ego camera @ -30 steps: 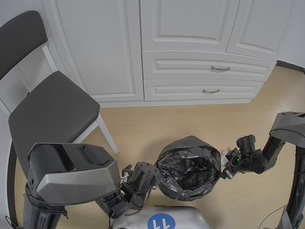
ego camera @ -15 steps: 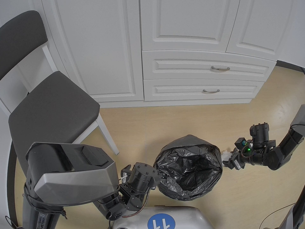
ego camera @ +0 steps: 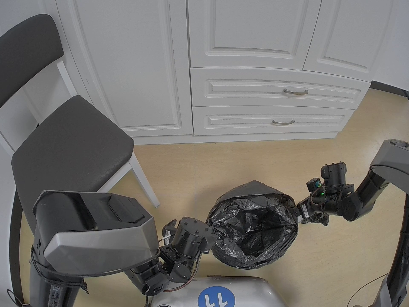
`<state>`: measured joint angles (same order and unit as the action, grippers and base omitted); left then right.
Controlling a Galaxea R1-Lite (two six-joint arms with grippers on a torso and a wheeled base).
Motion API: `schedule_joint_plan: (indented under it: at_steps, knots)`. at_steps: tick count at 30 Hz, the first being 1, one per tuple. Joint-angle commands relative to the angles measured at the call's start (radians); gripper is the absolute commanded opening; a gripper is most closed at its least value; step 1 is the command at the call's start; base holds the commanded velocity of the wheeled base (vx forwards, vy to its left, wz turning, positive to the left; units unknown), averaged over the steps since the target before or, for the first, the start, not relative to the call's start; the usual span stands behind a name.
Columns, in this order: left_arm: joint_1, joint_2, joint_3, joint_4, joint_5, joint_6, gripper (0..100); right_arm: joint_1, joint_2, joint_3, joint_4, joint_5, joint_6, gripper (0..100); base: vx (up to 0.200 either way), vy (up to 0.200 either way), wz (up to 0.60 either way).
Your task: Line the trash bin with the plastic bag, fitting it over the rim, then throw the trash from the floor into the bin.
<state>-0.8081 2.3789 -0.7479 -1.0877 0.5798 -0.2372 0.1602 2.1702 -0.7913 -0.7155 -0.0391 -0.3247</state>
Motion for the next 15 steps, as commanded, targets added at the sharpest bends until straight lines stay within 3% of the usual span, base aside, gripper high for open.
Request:
schedule_joint_plan:
  at_steps: [1, 7, 15]
  knots:
    - [0.000, 0.006, 0.001, -0.020, 0.000, 0.001, 100, -0.007, 0.234, -0.144, -0.004, -0.053, 0.052, 100, 0.000, 0.000, 0.00]
    - [0.000, 0.009, 0.001, -0.020, 0.000, 0.001, 100, -0.037, 0.346, -0.238, 0.002, -0.065, 0.092, 100, 0.000, 0.000, 0.00]
    - [0.000, 0.009, 0.001, -0.020, 0.000, 0.001, 100, -0.044, 0.346, -0.243, 0.002, -0.016, 0.115, 100, 0.000, 0.000, 0.00]
